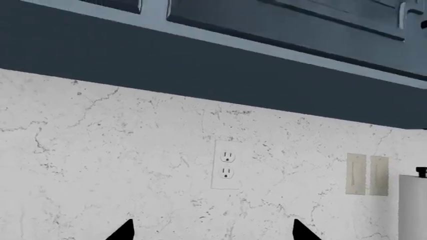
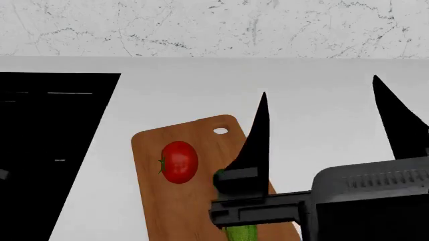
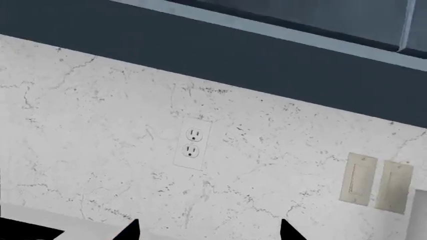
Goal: Pick the vegetables from the sink and place them on the cutting board.
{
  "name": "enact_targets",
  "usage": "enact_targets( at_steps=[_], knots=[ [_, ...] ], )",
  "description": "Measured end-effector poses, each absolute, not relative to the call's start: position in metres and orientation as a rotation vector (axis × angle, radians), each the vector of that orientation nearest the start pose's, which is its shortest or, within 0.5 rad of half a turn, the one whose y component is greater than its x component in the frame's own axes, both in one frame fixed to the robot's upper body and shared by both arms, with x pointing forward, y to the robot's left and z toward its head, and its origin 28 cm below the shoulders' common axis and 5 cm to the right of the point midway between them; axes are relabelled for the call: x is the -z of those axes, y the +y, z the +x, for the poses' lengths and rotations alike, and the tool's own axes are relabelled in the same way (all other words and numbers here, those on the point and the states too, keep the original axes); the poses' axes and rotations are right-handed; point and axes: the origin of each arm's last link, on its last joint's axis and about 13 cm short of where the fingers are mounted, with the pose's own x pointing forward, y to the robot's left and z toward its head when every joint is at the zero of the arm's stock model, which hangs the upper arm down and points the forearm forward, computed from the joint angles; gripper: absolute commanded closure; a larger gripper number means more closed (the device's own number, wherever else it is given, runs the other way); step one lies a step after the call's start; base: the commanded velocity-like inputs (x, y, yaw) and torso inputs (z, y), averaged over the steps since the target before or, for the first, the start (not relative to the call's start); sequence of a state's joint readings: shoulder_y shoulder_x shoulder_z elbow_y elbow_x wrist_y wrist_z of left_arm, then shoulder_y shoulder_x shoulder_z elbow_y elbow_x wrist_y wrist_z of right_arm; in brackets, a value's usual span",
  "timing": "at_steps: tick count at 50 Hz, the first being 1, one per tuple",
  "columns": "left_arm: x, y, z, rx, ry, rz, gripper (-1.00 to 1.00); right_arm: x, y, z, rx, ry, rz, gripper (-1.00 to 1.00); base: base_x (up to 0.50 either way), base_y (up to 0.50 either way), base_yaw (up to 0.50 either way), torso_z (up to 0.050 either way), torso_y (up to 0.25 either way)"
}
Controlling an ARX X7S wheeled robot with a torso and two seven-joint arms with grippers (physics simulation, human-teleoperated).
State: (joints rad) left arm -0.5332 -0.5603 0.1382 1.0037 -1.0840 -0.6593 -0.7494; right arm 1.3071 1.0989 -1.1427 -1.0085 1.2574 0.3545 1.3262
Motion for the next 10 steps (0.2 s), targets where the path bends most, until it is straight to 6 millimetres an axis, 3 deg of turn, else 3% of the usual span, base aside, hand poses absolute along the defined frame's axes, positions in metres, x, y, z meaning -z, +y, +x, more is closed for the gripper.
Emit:
enact_targets(
  at_steps=[10],
  knots=[
    [-0.25,0.192,0.151,0.312,-0.531,-0.142,-1.0,-0.262,-0.102,0.143,-0.029,-0.472,-0.205,-1.0,0.0,0.0,0.0,0.0,0.0]
  ],
)
